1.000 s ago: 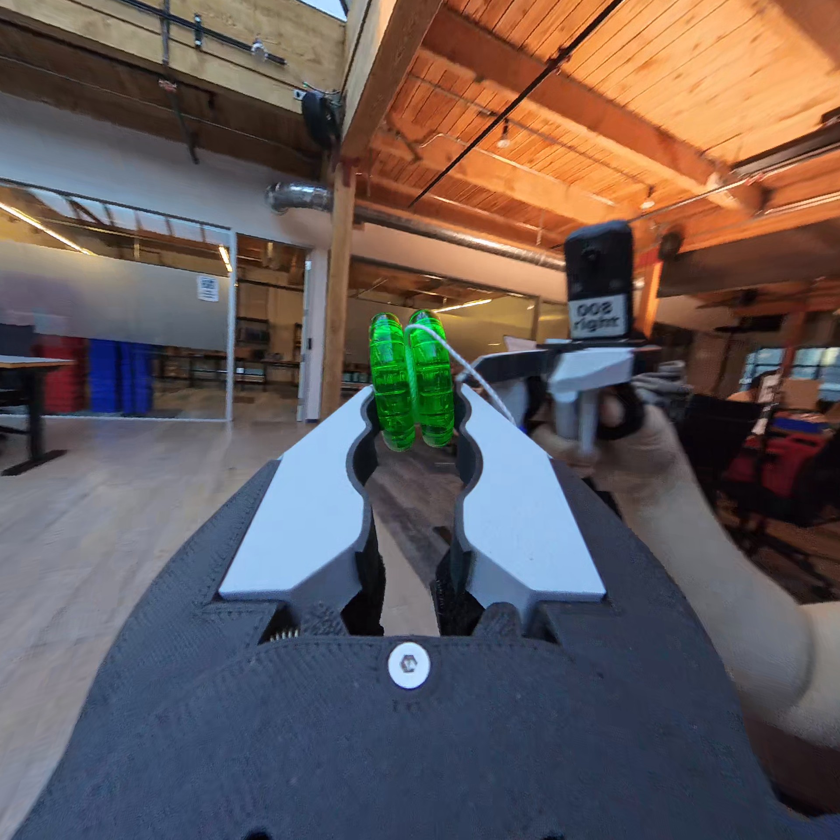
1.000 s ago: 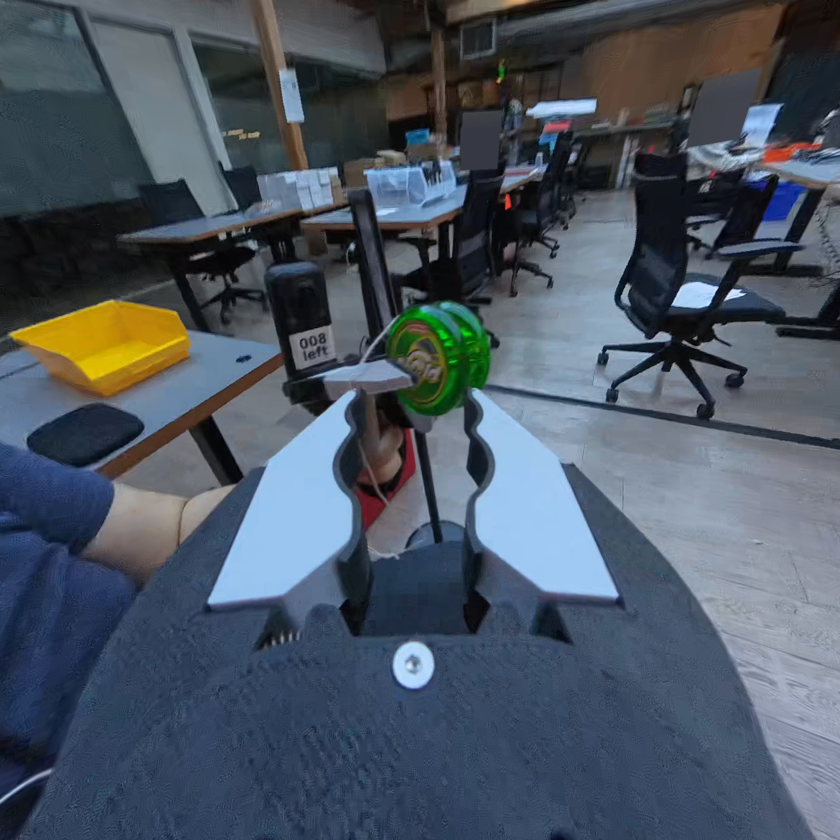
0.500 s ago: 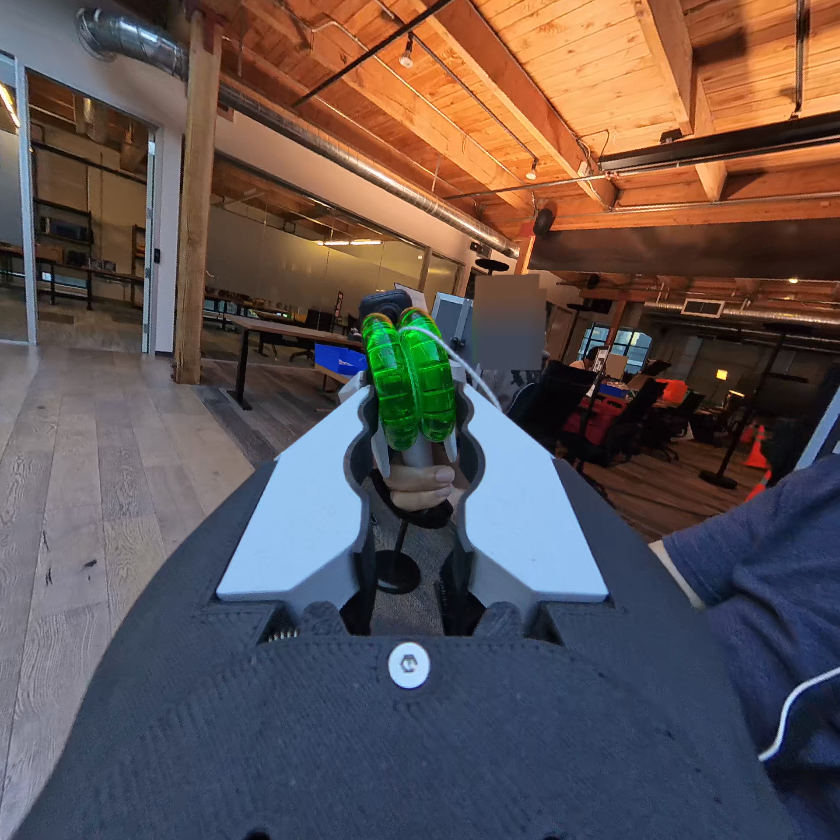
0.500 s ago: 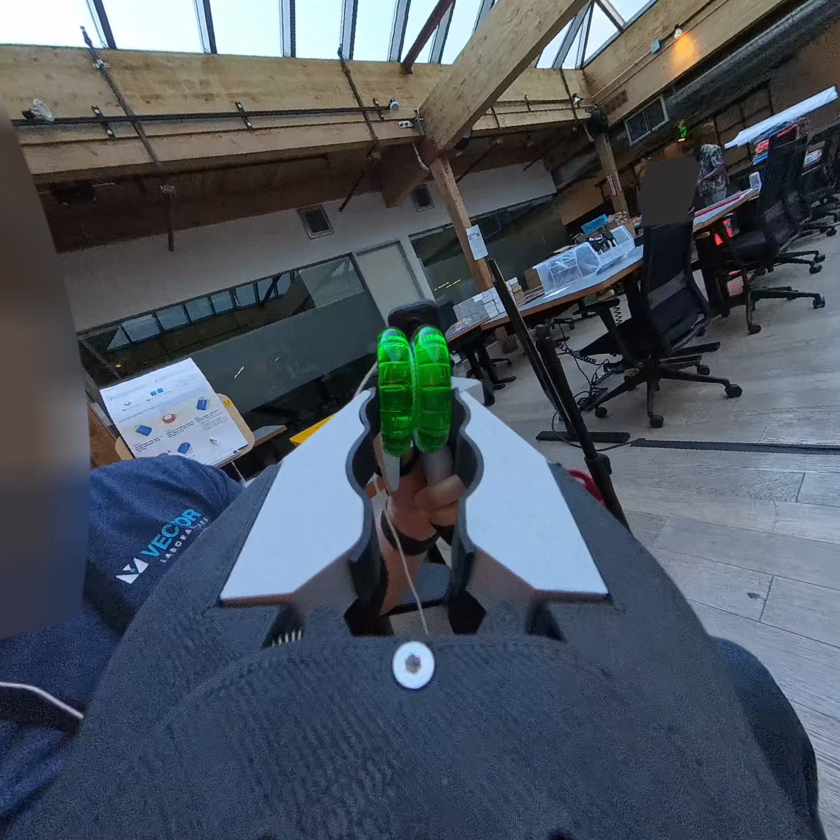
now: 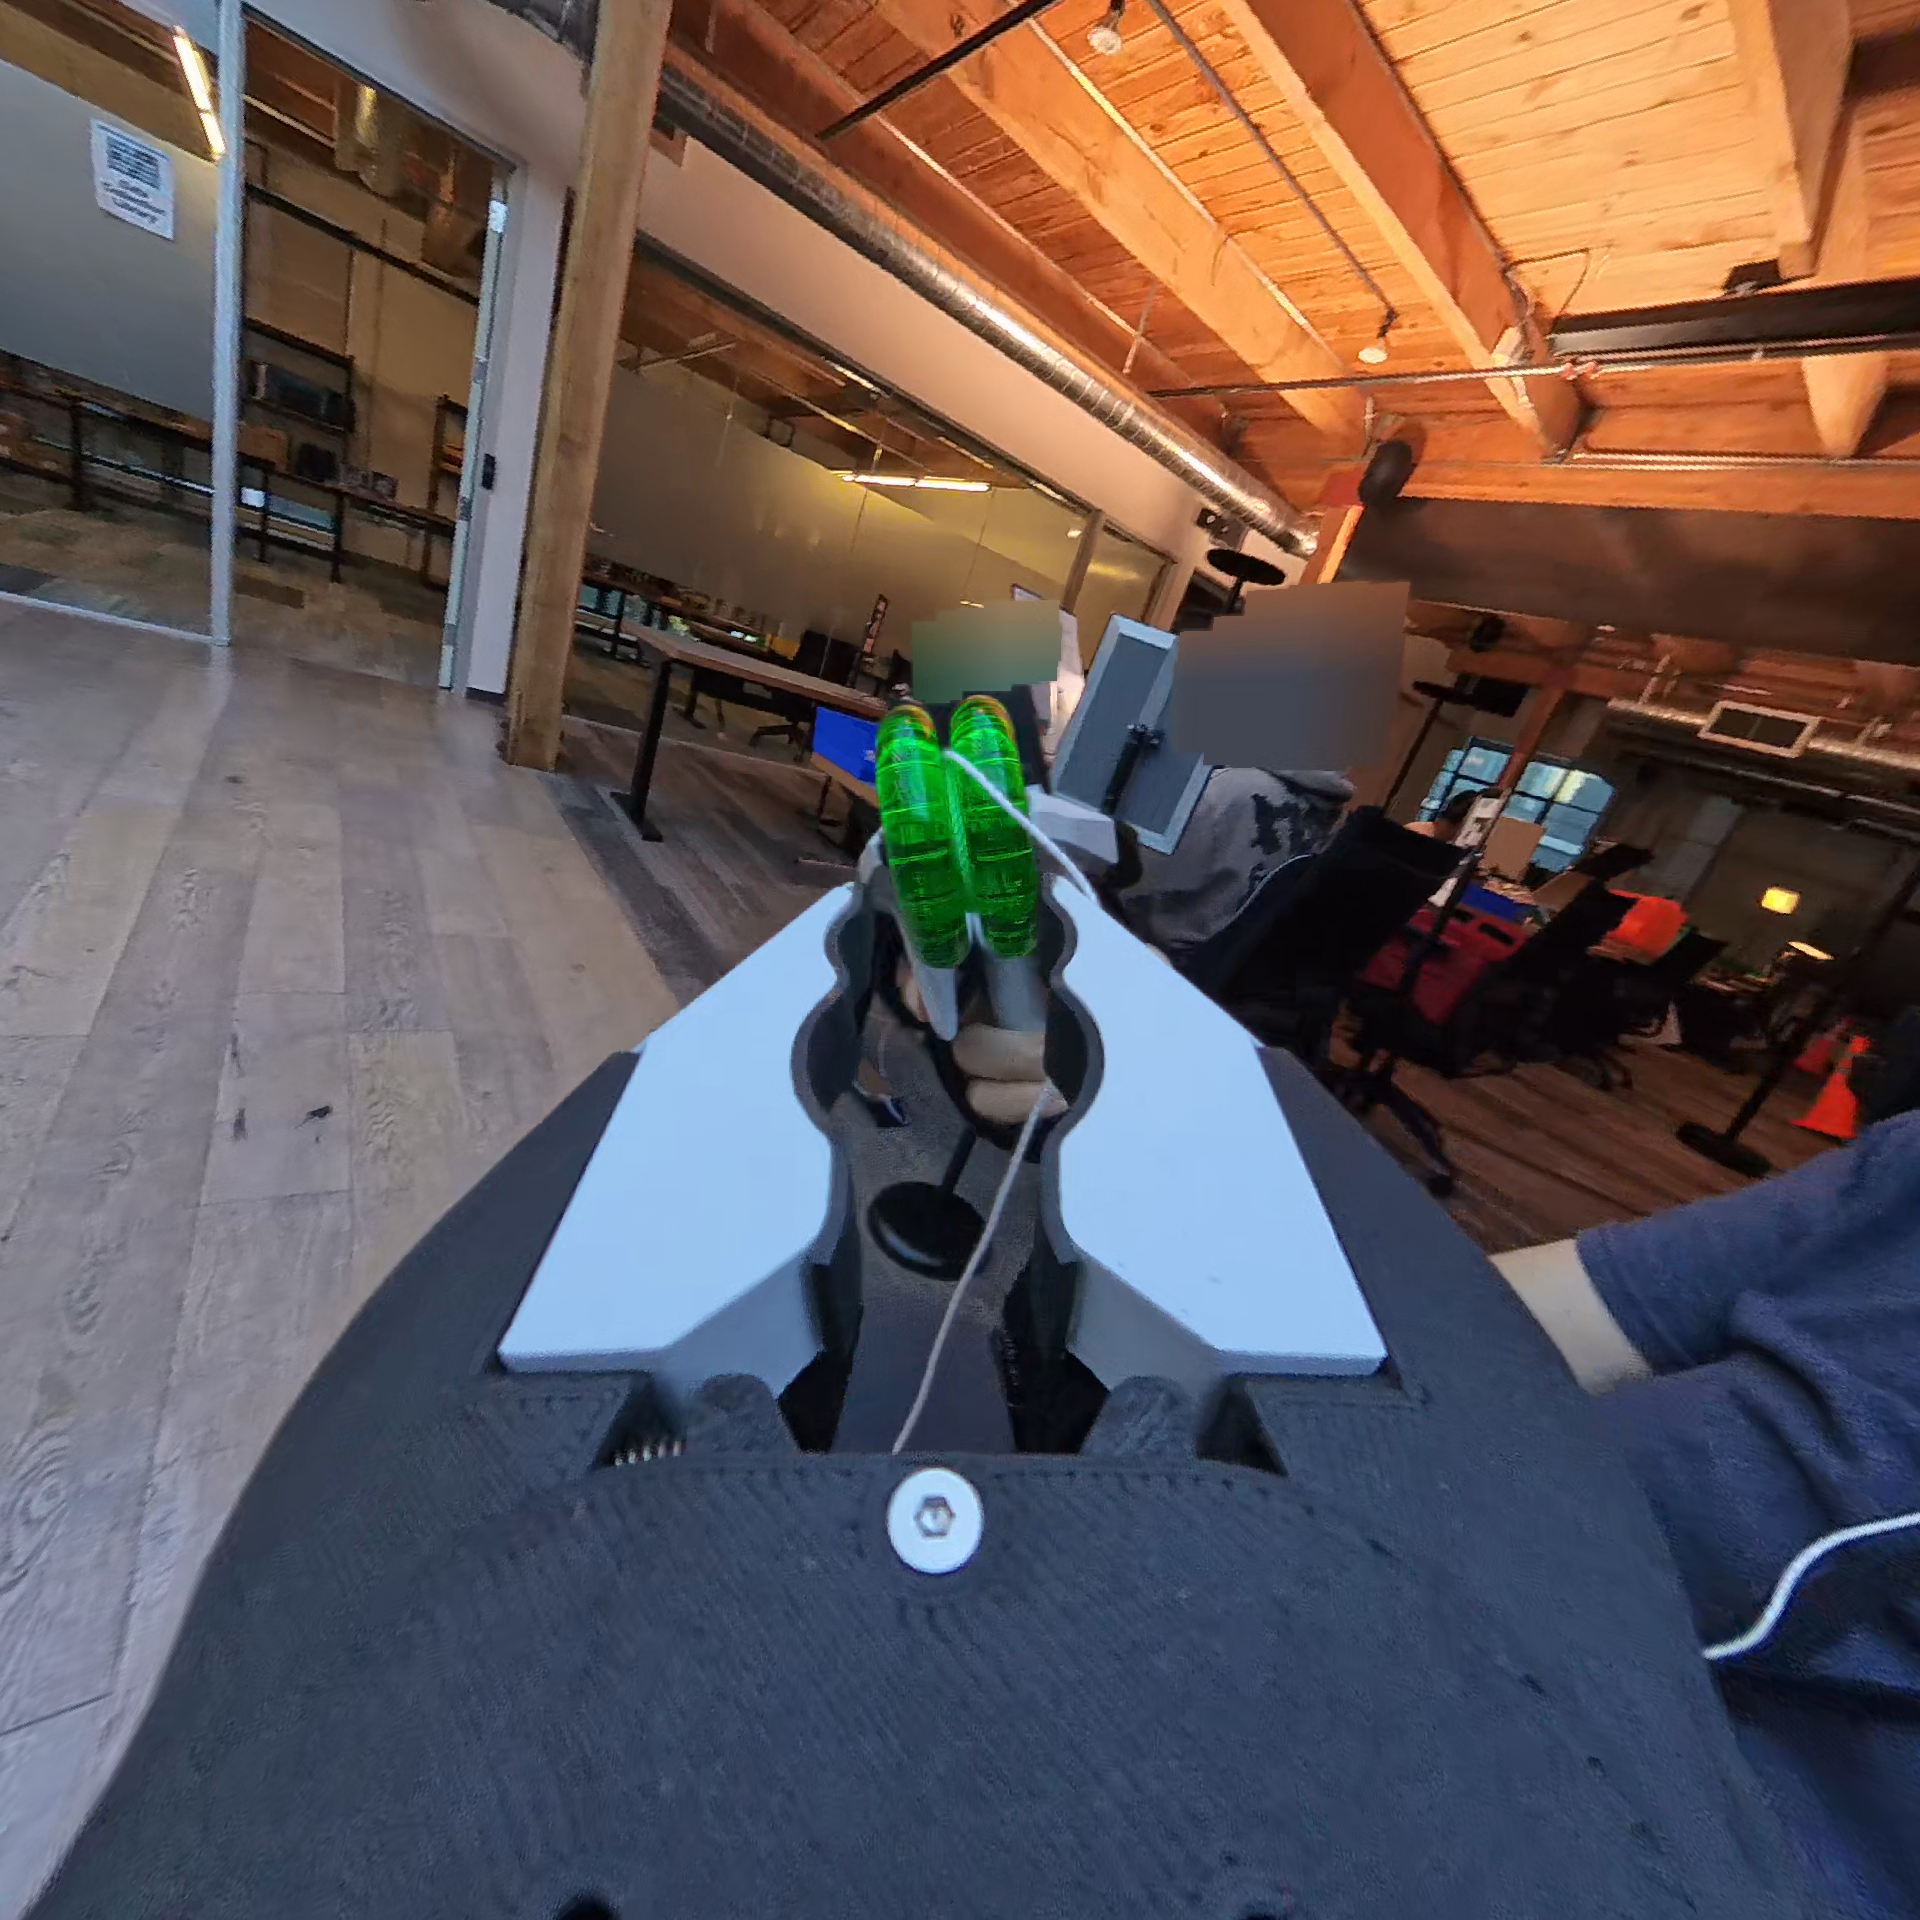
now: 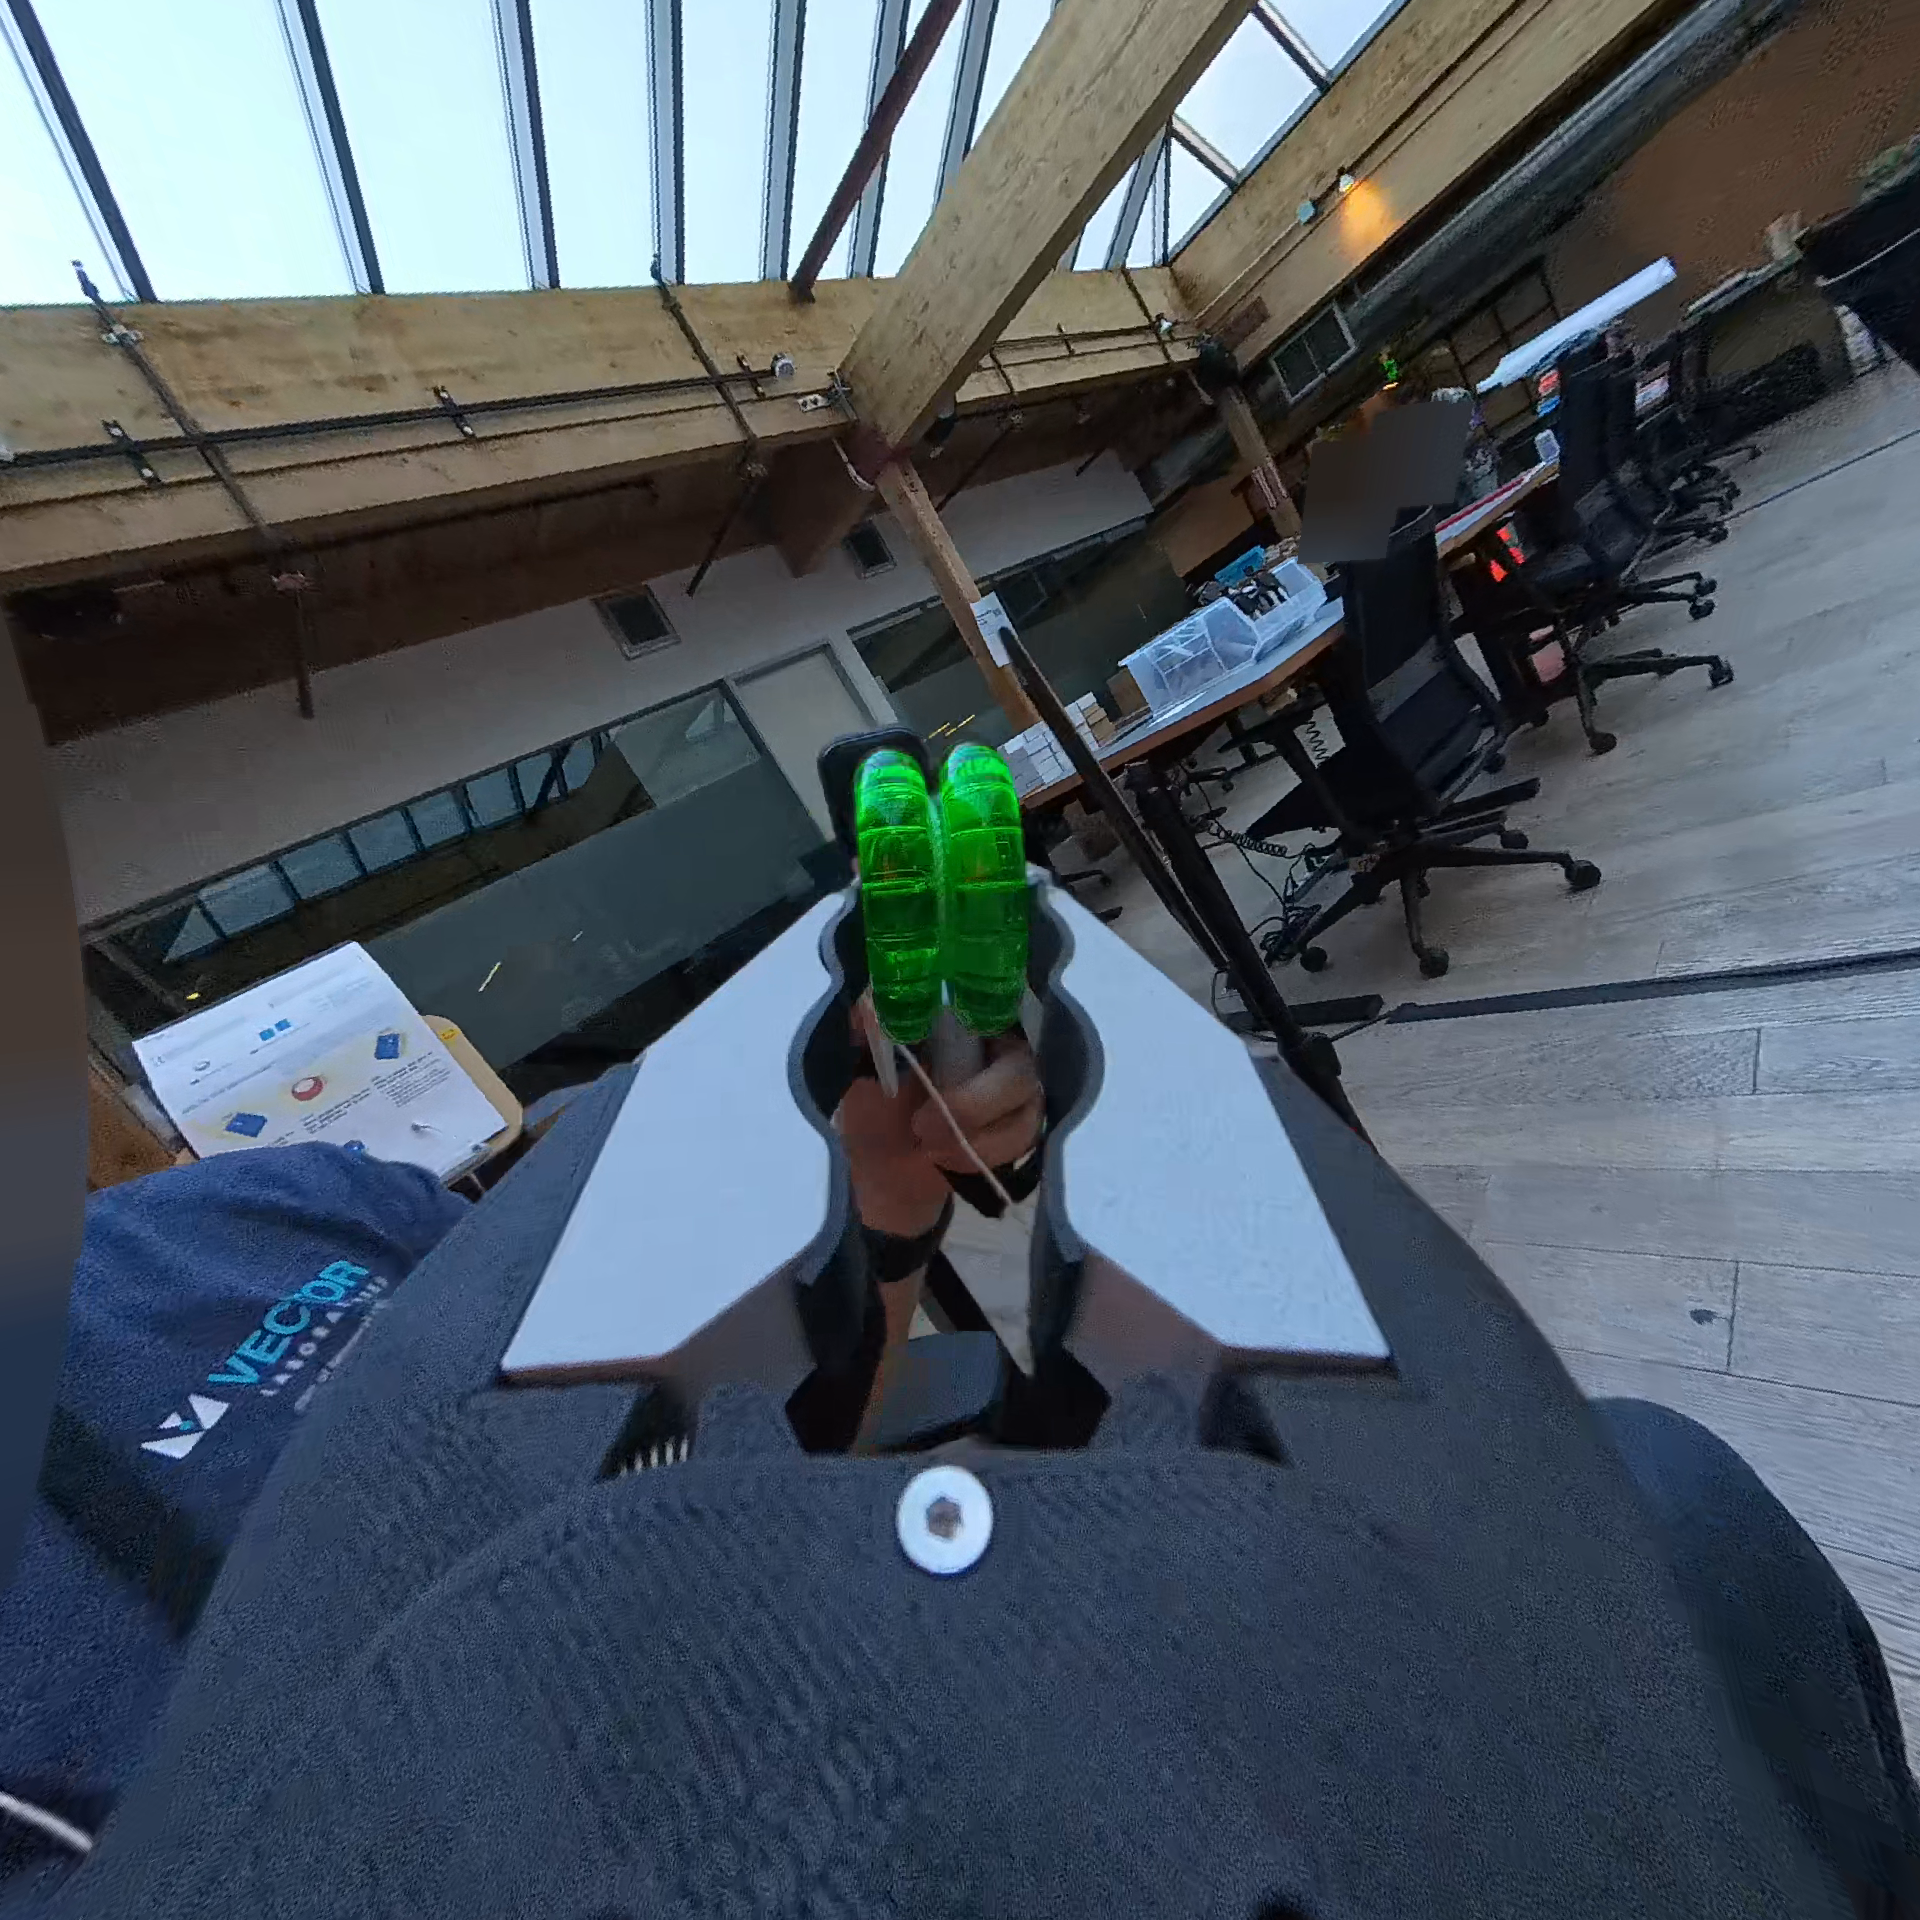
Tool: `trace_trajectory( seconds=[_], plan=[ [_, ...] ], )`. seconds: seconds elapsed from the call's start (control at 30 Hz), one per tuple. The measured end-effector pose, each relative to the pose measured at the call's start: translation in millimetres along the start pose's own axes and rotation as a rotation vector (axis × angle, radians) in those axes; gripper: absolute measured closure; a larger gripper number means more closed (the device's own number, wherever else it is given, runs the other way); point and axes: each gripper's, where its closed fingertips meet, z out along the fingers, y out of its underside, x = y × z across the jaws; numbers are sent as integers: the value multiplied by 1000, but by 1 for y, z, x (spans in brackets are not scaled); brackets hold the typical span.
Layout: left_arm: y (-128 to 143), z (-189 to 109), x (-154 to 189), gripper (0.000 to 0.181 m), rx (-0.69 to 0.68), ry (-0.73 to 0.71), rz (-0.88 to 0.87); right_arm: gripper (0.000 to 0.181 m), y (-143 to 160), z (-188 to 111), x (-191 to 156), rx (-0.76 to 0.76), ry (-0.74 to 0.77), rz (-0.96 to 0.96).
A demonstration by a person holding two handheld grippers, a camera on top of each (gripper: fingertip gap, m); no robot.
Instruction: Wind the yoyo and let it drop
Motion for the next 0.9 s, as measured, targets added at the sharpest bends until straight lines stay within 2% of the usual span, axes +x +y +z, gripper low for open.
trace_trajectory(
  seconds=[0.1,0.17,0.23,0.33,0.4,0.43,0.47,0.53,0.57,0.6,0.63,0.7,0.77,0.83,0.9],
  plan=[
    [-14,-19,-27,138,15,-168,51,154,-7,-10,4,15,71,-69],
    [-26,-26,-27,132,35,-205,97,153,-10,-12,3,21,92,-117],
    [-30,-19,-15,126,4,-179,133,153,-13,-9,-5,36,62,-132],
    [-23,7,11,120,-36,-62,139,153,-13,-1,-16,63,5,-145],
    [-13,22,15,125,-73,-17,133,153,-12,2,-20,68,-18,-150],
    [-11,27,18,144,-76,16,134,152,-11,3,-21,67,-27,-153],
    [-12,29,22,152,-63,52,131,153,-12,1,-23,87,-44,-159],
    [-17,33,28,153,-42,105,84,151,-6,-1,-28,64,-90,-181],
    [-20,34,29,152,-38,115,61,133,0,-1,-27,44,-90,-203],
    [-24,36,29,153,-25,110,54,105,7,-1,-21,33,-62,-231],
    [-28,37,28,153,-10,99,59,90,16,-1,-12,15,-18,-261],
    [-35,38,29,152,9,87,65,83,40,4,9,-40,67,-285],
    [-38,39,31,152,21,89,67,91,68,14,33,-76,155,-255],
    [-38,37,29,153,11,65,91,145,97,13,64,-166,273,-256],
    [-36,28,19,152,-17,-12,155,161,101,7,66,-146,235,-216]
  ],
)
